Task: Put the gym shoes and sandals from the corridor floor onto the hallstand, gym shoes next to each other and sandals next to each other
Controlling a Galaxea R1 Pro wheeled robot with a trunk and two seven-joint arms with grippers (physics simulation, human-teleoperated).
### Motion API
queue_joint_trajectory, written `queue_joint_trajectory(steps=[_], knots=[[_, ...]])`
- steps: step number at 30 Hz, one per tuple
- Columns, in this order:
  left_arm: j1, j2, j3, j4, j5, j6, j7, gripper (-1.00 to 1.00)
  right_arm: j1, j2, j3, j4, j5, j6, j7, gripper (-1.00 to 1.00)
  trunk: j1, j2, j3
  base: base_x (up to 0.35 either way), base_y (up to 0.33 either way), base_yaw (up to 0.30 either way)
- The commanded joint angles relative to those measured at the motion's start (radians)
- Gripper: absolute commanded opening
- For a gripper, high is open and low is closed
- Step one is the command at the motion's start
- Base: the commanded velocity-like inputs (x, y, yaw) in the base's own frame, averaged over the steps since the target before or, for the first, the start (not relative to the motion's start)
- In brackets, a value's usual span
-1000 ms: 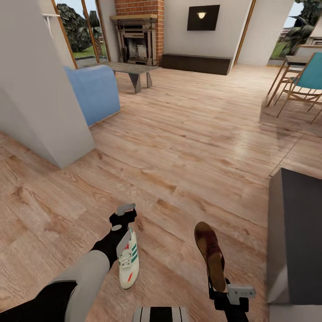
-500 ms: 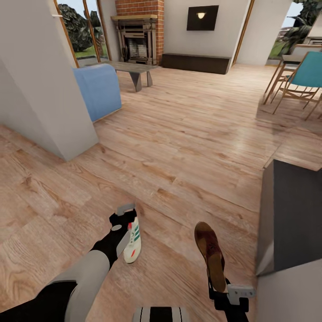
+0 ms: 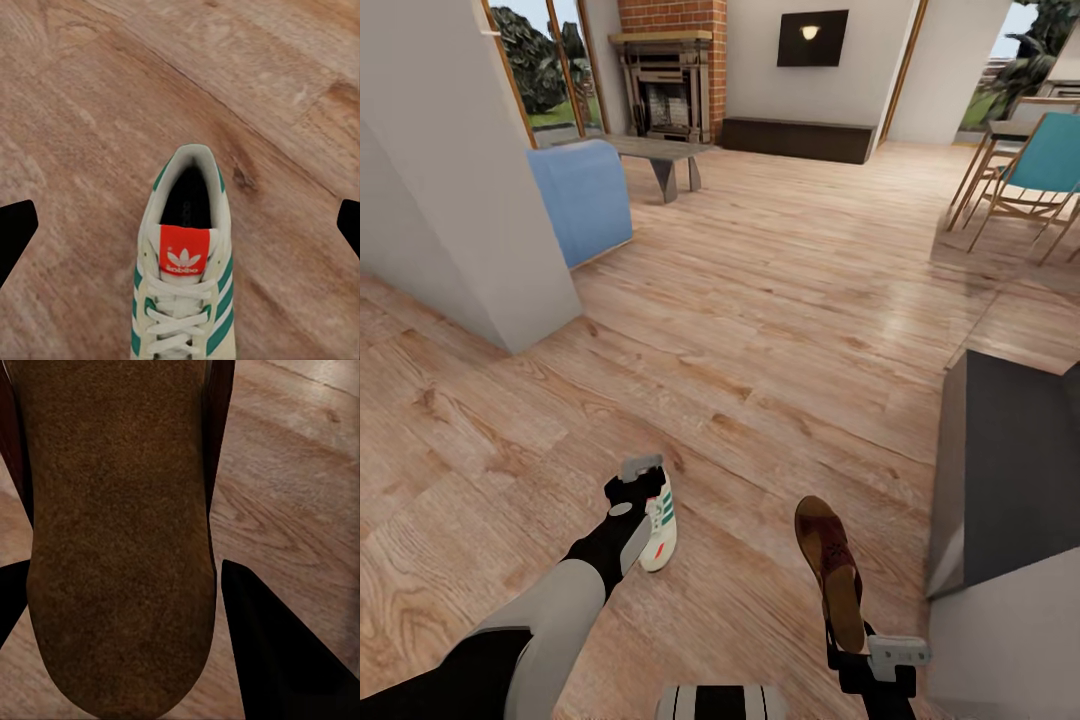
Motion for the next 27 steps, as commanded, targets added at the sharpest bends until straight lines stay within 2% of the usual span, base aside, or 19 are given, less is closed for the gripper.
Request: queue_joint_trajectory(steps=[1,27], knots=[[0.000,0.000,0.000,0.000,0.000,0.000,0.000,1.00,0.000,0.000,0.000,0.000,-0.003,-0.001,0.002,-1.00,0.000,0.000,-0.001,-0.018,0.000,0.000],[0.000,0.000,0.001,0.000,0.000,0.001,0.000,1.00,0.000,0.000,0.000,0.000,-0.003,-0.001,0.001,-1.00,0.000,0.000,-0.031,-0.004,0.000,0.000]])
